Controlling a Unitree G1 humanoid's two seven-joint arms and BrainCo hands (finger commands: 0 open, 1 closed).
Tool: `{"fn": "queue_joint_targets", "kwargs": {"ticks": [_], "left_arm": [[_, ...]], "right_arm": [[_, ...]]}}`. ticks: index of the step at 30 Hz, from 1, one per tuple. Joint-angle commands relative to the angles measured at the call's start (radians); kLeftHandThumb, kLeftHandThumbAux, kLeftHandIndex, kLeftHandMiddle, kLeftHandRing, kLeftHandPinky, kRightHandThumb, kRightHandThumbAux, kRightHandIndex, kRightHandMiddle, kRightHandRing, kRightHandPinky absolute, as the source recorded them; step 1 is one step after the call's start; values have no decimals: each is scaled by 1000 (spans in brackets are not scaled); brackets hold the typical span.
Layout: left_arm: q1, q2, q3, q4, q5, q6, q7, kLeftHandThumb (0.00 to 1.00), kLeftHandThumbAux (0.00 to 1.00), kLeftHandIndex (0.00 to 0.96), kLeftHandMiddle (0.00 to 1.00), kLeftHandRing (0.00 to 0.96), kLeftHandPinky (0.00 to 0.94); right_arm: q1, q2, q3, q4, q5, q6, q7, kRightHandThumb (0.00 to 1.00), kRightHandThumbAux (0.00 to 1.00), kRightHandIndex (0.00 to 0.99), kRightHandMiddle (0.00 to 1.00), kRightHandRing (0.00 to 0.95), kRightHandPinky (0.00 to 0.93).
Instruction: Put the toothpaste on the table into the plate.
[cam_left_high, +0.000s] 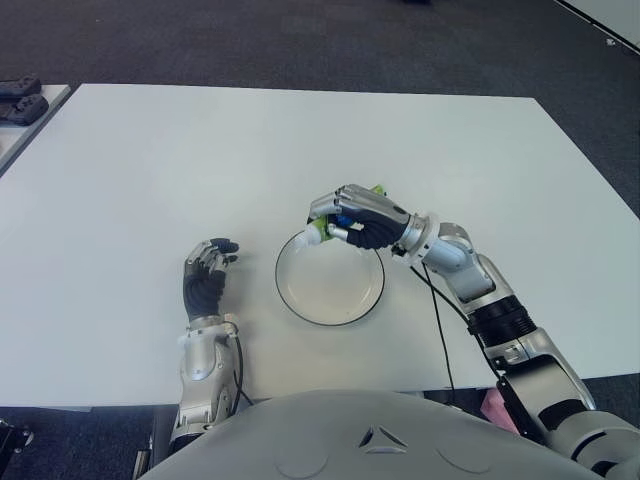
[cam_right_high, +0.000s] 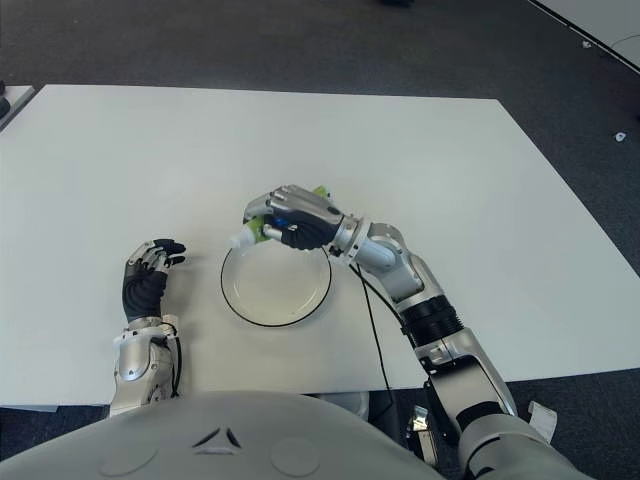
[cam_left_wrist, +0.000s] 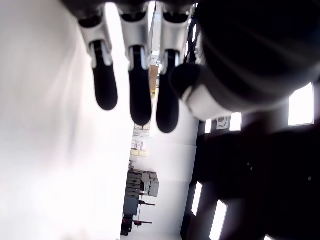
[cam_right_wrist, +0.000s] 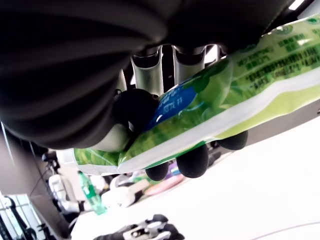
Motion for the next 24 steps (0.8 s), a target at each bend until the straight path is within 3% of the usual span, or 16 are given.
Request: {"fn": "queue_joint_targets", "kwargs": {"ticks": [1, 13, 17, 19, 22, 24], "left_arm": [[-8, -46, 4, 50, -4, 38, 10, 715, 724, 424, 454, 397, 368], [-7, -48, 2, 46, 0, 40, 20, 717, 723, 424, 452, 397, 370], [-8, -42, 2, 50, -4, 36, 10, 715, 723, 423, 456, 404, 373], [-8, -39, 2, 51, -3, 36, 9, 713, 724, 423, 458, 407, 374], [-10, -36, 3, 54, -1, 37, 9, 712, 724, 423, 458, 406, 380], [-11, -36, 5, 57, -1, 38, 11, 711, 724, 423, 455, 406, 392]], "right_arm": [[-20, -8, 17, 28, -16, -50, 12, 851, 675, 416, 569, 848, 861], [-41, -16, 36, 79, -48, -129, 19, 850, 675, 410, 575, 854, 844], [-25, -14, 37, 54, -45, -110, 24, 848, 676, 406, 570, 806, 784], [-15, -15, 38, 32, -35, -88, 36, 843, 677, 401, 555, 709, 679], [-8, -20, 37, 13, -27, -66, 52, 516, 576, 298, 406, 516, 542], [-2, -22, 33, 3, -28, -56, 55, 279, 507, 153, 236, 311, 366]]}}
